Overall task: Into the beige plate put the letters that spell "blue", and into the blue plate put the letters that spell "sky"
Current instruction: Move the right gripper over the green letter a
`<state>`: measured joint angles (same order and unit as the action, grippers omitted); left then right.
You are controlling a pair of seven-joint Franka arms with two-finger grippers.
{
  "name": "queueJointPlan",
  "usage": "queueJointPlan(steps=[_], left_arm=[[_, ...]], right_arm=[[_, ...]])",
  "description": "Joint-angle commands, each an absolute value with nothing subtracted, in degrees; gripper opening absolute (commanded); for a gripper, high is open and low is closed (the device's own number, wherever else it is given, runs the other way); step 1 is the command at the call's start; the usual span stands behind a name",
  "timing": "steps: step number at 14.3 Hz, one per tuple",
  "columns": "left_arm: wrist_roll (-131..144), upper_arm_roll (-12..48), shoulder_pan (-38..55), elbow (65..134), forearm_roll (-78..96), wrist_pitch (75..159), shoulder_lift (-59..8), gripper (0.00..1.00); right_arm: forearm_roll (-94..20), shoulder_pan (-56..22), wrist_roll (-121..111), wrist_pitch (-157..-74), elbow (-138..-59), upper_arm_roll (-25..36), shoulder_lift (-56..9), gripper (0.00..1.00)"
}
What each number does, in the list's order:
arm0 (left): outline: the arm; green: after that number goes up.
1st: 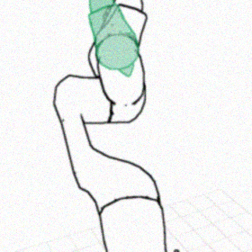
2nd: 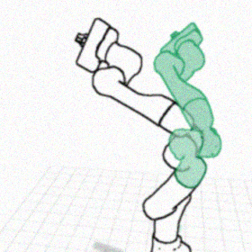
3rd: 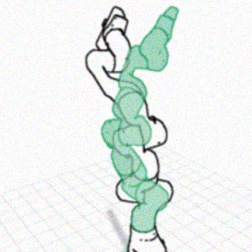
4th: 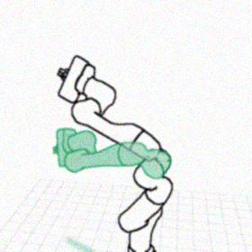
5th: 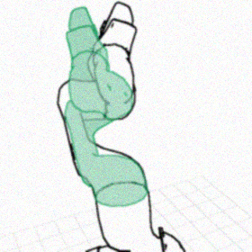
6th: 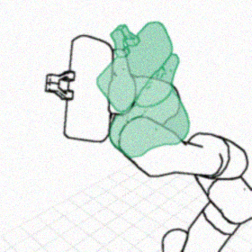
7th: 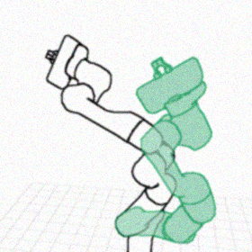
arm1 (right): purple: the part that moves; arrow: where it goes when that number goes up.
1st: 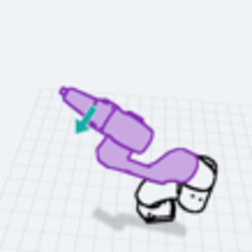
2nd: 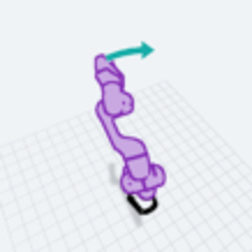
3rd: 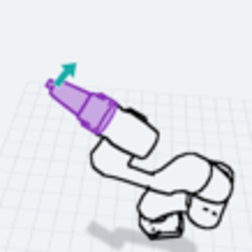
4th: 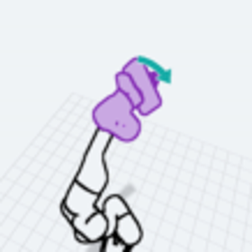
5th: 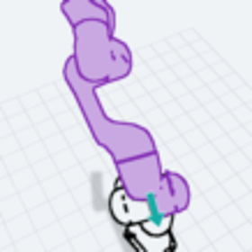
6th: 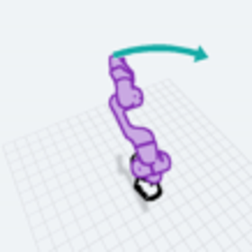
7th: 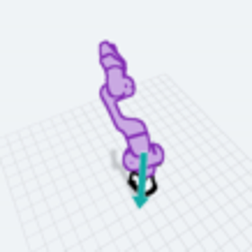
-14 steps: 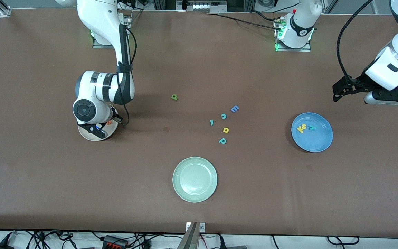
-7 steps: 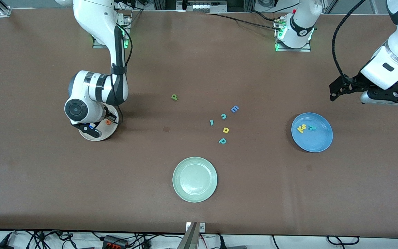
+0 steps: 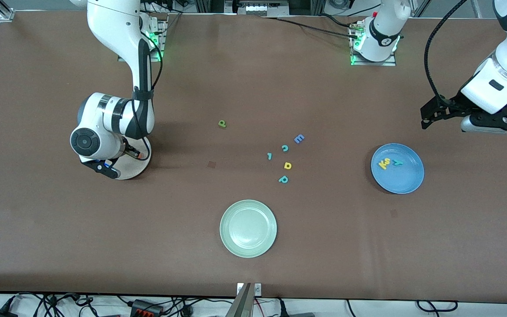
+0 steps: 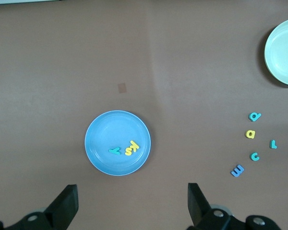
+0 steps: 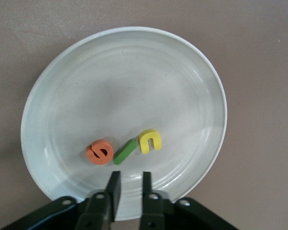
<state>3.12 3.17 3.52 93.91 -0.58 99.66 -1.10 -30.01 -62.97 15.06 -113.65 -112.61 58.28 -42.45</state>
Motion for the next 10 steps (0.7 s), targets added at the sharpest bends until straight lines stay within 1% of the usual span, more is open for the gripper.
queueJointPlan(steps=[1,3,5,8,10], left_arm=[[3.34,3.16,3.34,91.32,0.26,99.05,-2.55,1.0],[3.43,3.16,3.08,91.32,0.26,99.05,-2.55,1.0],[3.34,3.16,3.08,91.32,0.09,98.18,-2.46,1.0],[3.52,3.16,3.16,90.97,0.09,97.56,-2.55,1.0],[3.52,3.16,3.08,90.97,0.18,97.38,-2.55,1.0]], right_arm=[[-29.53,-63.89,15.64,-113.65,-112.5,58.36,-42.28,1.0],[-29.53,-65.55,18.88,-112.42,-110.75,58.36,-41.84,1.0],[-30.75,-69.24,22.13,-112.58,-109.08,58.36,-41.84,1.0],[-42.33,-74.34,23.29,-115.39,-109.07,58.36,-41.92,1.0],[-43.77,-77.59,23.2,-117.41,-109.42,58.18,-41.92,1.0]])
